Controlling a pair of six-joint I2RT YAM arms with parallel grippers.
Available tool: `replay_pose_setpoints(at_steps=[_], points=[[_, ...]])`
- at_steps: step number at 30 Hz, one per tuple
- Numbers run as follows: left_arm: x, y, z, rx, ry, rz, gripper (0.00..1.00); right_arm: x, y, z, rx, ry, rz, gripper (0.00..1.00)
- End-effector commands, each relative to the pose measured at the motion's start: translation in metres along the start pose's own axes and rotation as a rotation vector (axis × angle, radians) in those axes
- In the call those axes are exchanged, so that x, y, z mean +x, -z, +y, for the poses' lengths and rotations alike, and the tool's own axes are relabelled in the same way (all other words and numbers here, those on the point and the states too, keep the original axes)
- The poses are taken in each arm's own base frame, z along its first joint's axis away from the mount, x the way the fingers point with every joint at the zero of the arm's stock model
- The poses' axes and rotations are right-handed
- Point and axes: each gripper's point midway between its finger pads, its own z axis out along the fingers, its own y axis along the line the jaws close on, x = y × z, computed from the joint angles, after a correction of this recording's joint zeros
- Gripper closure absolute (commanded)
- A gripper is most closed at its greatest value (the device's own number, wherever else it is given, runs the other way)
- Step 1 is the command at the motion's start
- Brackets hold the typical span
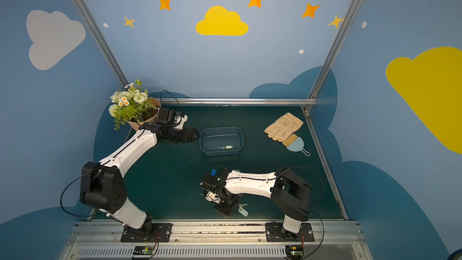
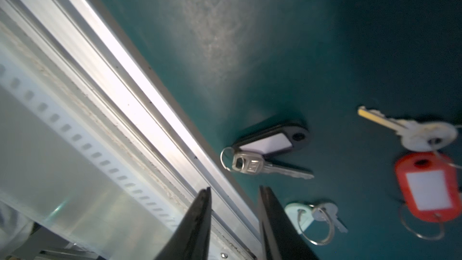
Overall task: Take the keys out of the storage box
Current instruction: Place the key at the center of the board.
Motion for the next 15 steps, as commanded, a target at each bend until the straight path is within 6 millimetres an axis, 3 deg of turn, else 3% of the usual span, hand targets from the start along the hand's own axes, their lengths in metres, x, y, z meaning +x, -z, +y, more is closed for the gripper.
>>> replay_pose_setpoints(at_steps=[1,4,7,11,15], points=[[-0.001,-0.001,-0.001,0.004,-0.016,0.005,0.00,-0.004,0.017,-0.005,0.015,-0.012,-0.043,0.56],[-0.003,0.002,-0.002,0.001,-0.024,0.002,0.00,-0.011,0.039,-0.012,0.016,-0.033,-0.113,0.52],[-0.007,0.006,-0.004,0.002,-0.035,-0.008,0.00,-0.018,0.070,-0.031,0.041,-0.087,-0.209,0.48],[-0.014,0.012,-0.011,0.009,-0.055,-0.027,0.00,-0.032,0.121,-0.069,0.059,-0.214,-0.374,0.39],[-0.016,0.015,-0.025,-0.015,-0.122,-0.029,0.00,-0.048,0.174,-0.123,0.090,-0.412,-0.552,0.21]])
